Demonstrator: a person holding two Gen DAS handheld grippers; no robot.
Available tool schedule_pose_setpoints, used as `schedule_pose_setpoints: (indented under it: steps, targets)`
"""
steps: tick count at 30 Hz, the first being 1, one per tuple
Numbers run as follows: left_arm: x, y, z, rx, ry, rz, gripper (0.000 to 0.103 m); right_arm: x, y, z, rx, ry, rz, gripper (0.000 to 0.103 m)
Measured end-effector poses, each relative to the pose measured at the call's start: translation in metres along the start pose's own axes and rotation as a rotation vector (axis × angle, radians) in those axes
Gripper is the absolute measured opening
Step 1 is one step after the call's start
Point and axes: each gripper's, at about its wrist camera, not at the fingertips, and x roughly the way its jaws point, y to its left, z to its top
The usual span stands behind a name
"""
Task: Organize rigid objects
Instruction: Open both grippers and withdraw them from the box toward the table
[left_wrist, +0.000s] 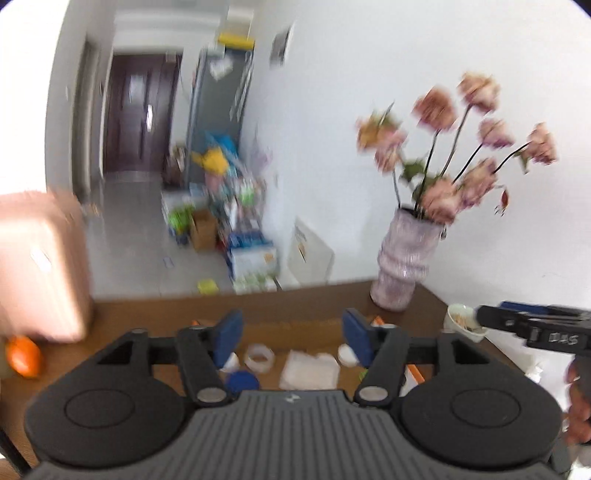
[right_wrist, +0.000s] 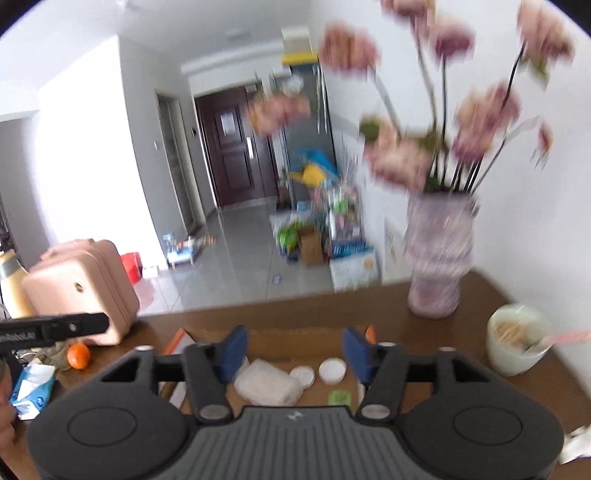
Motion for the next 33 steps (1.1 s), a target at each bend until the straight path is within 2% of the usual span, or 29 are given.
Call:
schedule_pose_setpoints:
  steps: [2, 4, 5, 6, 9, 11, 13, 16, 19, 24, 27, 30, 33]
  targets:
    - [-0.031, -0.011, 0.003, 0.043, -0.062, 0.045, 0.077, -0.034, 0.006, 0.003, -0.031, -0.051, -0.012, 0.069]
    - [-0.060, -0.021, 0.001, 0.081, -0.120, 0.049, 0.089, -0.066, 0.013, 0.001, -0.058, -0.115, -0.026, 0.080]
    - [-0.076, -0.026, 0.000, 0.097, -0.142, 0.042, 0.091, -0.082, 0.016, -0.002, -0.067, -0.157, -0.025, 0.092]
    - [-0.089, -0.031, -0.003, 0.110, -0.160, 0.040, 0.094, -0.095, 0.019, -0.006, -0.073, -0.193, -0.024, 0.096]
    - [-0.122, -0.045, -0.015, 0.148, -0.210, 0.044, 0.101, -0.129, 0.031, -0.022, -0.091, -0.241, -0.030, 0.096]
    - [-0.140, -0.056, -0.024, 0.177, -0.239, 0.060, 0.102, -0.149, 0.039, -0.032, -0.106, -0.275, -0.025, 0.097]
    - [-0.157, -0.062, -0.031, 0.195, -0.258, 0.061, 0.103, -0.171, 0.048, -0.041, -0.127, -0.325, -0.030, 0.103]
    - [-0.178, -0.067, -0.042, 0.193, -0.275, 0.053, 0.103, -0.199, 0.058, -0.057, -0.141, -0.396, -0.041, 0.103]
    - [-0.194, -0.070, -0.056, 0.194, -0.279, 0.055, 0.103, -0.219, 0.064, -0.073, -0.145, -0.420, -0.027, 0.103]
    - [-0.219, -0.059, -0.114, 0.169, -0.311, 0.078, 0.103, -0.245, 0.062, -0.114, -0.115, -0.442, -0.029, 0.103]
    - [-0.231, -0.057, -0.161, 0.206, -0.313, 0.150, 0.103, -0.254, 0.052, -0.152, -0.076, -0.445, -0.005, 0.103]
    - [-0.246, -0.056, -0.204, 0.247, -0.314, 0.211, 0.103, -0.261, 0.043, -0.187, -0.026, -0.421, -0.032, 0.103]
    - [-0.264, -0.054, -0.240, 0.225, -0.308, 0.222, 0.103, -0.271, 0.040, -0.222, -0.026, -0.422, -0.057, 0.103]
